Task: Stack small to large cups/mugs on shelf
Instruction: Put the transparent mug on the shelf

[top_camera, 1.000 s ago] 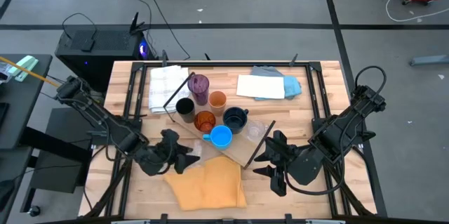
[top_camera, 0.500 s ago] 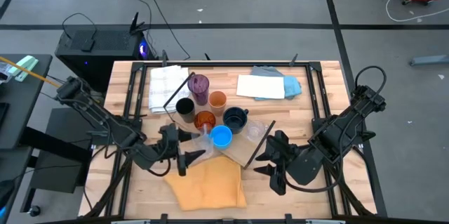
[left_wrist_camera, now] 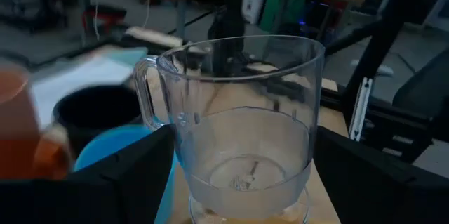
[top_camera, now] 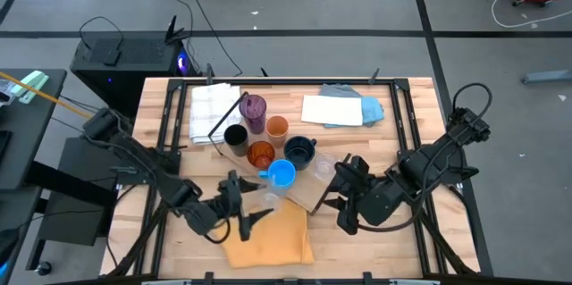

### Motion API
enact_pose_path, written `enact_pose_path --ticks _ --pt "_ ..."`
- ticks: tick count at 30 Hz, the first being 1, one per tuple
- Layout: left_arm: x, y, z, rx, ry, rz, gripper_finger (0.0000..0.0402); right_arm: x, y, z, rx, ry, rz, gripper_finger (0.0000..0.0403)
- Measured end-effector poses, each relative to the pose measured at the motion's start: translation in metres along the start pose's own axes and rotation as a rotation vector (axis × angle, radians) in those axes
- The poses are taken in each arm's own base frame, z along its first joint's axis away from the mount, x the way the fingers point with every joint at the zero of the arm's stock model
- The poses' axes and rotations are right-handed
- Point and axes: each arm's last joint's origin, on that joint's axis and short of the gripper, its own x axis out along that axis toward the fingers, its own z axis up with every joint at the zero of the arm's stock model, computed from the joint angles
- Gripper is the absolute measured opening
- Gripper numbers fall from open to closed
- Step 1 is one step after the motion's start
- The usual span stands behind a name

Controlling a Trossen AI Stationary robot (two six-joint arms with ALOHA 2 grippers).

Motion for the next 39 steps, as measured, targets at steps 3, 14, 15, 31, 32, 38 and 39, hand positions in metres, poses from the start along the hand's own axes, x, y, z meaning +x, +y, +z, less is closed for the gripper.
enact_pose_path --ticks 3,14,15,31,32,38,39 --pt "0.011 -0.013 0.0 0.077 -0.007 0.016 0.0329 0.002 -0.004 0.003 0.004 0.006 -0.024 0.0172" --pt "0.064 -0.029 -0.011 0.199 0.02 0.069 0.0329 0.006 -0.012 0.008 0.026 0.016 -0.057 0.0172" --pt "0.067 -0.029 -0.011 0.184 0.02 0.047 0.0329 0.006 -0.012 0.008 0.026 0.016 -0.056 0.0172" --pt "0.081 -0.015 -0.018 0.168 -0.032 0.051 0.0329 0.006 -0.011 0.007 0.042 0.019 -0.052 0.0172" --pt "0.082 -0.015 -0.018 0.164 -0.04 0.048 0.0329 0.006 -0.011 0.008 0.042 0.018 -0.052 0.0172" --pt "0.089 -0.02 -0.03 0.133 -0.066 0.028 0.0329 0.006 -0.011 0.008 0.042 0.018 -0.052 0.0172" --pt "0.091 -0.02 -0.034 0.127 -0.061 0.034 0.0329 0.006 -0.011 0.008 0.043 0.017 -0.051 0.0172"
